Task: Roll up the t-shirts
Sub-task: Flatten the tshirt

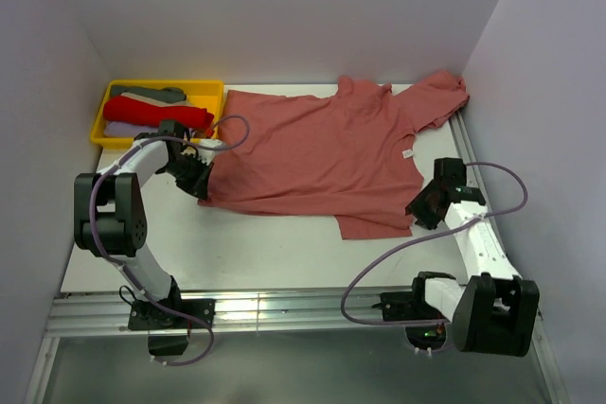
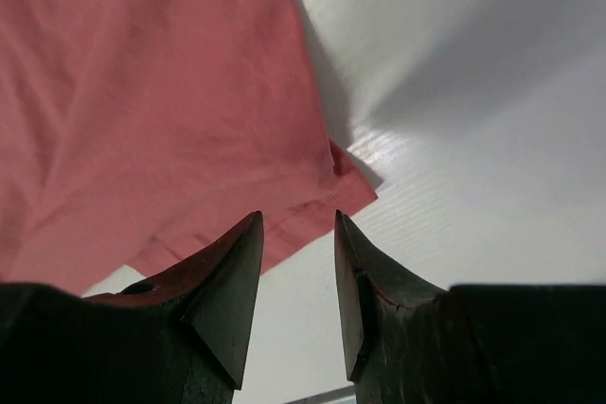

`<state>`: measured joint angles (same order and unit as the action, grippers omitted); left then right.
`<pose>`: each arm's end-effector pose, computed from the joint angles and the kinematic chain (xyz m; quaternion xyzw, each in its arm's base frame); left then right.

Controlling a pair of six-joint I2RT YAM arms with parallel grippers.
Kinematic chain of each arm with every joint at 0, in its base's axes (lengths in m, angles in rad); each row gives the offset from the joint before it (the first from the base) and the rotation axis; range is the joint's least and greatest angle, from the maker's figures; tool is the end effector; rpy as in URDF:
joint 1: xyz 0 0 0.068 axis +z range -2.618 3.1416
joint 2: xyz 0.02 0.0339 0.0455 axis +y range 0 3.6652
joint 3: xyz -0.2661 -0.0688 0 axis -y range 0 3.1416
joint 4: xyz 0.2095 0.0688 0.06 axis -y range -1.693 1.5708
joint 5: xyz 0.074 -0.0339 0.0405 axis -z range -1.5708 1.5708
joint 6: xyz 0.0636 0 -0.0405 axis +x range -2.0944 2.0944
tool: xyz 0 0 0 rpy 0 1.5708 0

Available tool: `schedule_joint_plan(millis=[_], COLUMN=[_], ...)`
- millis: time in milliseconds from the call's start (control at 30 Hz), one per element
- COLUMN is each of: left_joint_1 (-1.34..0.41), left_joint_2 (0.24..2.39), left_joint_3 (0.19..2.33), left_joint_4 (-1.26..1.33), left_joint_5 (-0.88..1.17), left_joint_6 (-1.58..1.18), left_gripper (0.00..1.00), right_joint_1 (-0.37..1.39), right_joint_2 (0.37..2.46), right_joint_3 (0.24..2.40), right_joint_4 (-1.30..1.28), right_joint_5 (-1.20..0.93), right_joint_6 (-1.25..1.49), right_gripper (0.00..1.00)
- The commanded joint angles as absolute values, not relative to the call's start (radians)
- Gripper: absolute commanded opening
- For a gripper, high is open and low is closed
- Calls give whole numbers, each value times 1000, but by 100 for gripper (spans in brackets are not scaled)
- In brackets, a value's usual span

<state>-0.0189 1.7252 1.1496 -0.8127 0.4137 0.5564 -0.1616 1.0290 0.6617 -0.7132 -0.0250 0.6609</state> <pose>0.2928 -0.0311 0.1827 0.2944 0.9293 -0.1735 0.1403 0.1627 -0.0249 0.2009 0.3850 0.8904 0.0717 0.2322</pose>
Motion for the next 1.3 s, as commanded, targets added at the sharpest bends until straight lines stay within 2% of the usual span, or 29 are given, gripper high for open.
schedule_joint_plan(millis=[0,200,433,1067,1167,1200,1267], left_joint_1=[-23,-23,-23,-29,-31,-32,-34], left_joint_2=[1695,1704,1704,1713,1713,1713,1712], left_joint_3=[1175,1189,1195,1195,1196,1197,1197], left_joint_4=[-810,-818,-824,-819,-819,-819,-821], left_joint_5=[457,465,465,451,445,442,440], left_joint_6=[554,558,568,560,554,551,546], left_gripper=[0,0,0,0,0,0,0], right_joint_1=[-117,-110,-97,-67,-67,-67,-67], right_joint_2=[1069,1121,1176,1258,1232,1223,1194], right_joint_3=[670,676,678,566,560,560,561], right_joint_4=[-755,-767,-781,-647,-637,-637,-643], right_joint_5=[41,81,101,97,95,103,109], right_joint_6=[706,718,735,765,772,773,778], right_gripper=[43,43,38,42,37,26,14])
